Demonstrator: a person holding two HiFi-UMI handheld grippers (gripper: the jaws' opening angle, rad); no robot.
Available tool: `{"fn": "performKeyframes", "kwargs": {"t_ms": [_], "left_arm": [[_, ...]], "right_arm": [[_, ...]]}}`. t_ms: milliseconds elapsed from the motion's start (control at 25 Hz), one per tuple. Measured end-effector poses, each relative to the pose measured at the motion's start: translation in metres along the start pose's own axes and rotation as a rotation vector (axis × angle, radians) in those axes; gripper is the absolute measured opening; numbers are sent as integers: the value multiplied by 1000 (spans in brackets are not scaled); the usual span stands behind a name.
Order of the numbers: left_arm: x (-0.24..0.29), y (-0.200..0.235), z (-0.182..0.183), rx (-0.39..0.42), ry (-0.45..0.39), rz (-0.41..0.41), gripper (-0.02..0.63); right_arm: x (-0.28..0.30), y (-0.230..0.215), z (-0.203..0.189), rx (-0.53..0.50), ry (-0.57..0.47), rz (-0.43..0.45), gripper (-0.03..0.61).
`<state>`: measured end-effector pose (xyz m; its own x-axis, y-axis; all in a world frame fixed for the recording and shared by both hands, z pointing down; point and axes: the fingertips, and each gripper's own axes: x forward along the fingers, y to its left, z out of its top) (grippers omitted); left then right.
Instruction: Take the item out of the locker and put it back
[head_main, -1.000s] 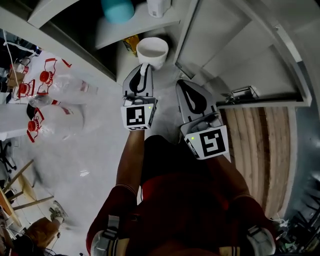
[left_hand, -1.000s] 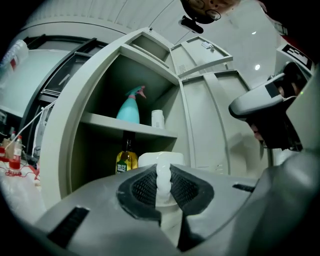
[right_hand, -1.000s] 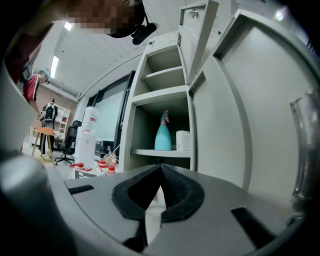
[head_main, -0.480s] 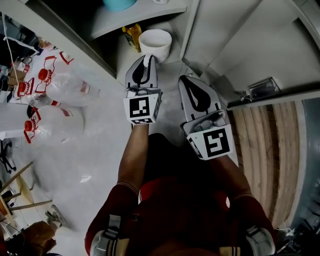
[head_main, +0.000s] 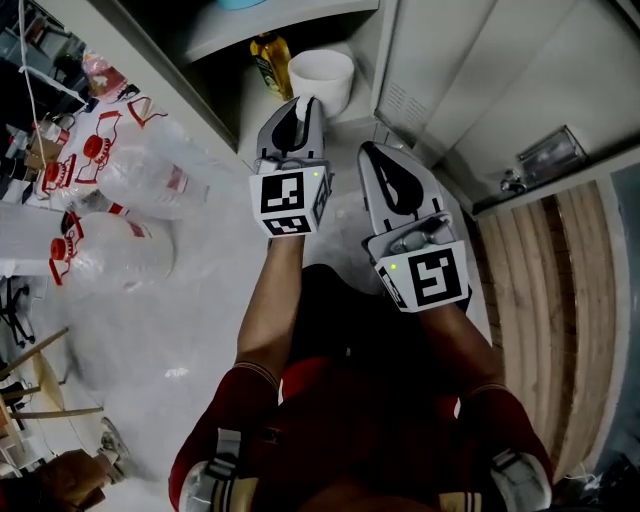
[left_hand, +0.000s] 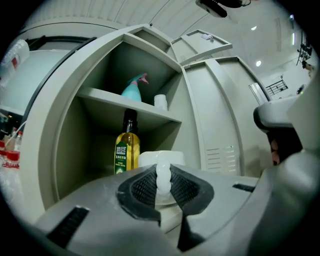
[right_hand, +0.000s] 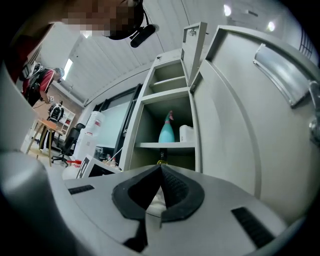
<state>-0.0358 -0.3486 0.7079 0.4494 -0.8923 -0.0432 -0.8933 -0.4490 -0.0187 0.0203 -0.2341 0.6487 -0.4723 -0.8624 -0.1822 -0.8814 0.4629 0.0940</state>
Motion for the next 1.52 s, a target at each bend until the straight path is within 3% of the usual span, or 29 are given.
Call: {"fn": "performKeyframes", "kwargs": {"t_ms": [400, 1120, 1520], "left_arm": [[13, 0, 2, 12, 91, -15, 52], [15, -16, -25, -43, 314, -74, 57], [31, -13, -30, -25, 379, -61, 57]], "right_arm": [[0, -3, -10, -14, -30, -5, 0], [-20, -5, -3, -42, -56, -3, 0], [-18, -11, -4, -23, -67, -2, 0]]}}
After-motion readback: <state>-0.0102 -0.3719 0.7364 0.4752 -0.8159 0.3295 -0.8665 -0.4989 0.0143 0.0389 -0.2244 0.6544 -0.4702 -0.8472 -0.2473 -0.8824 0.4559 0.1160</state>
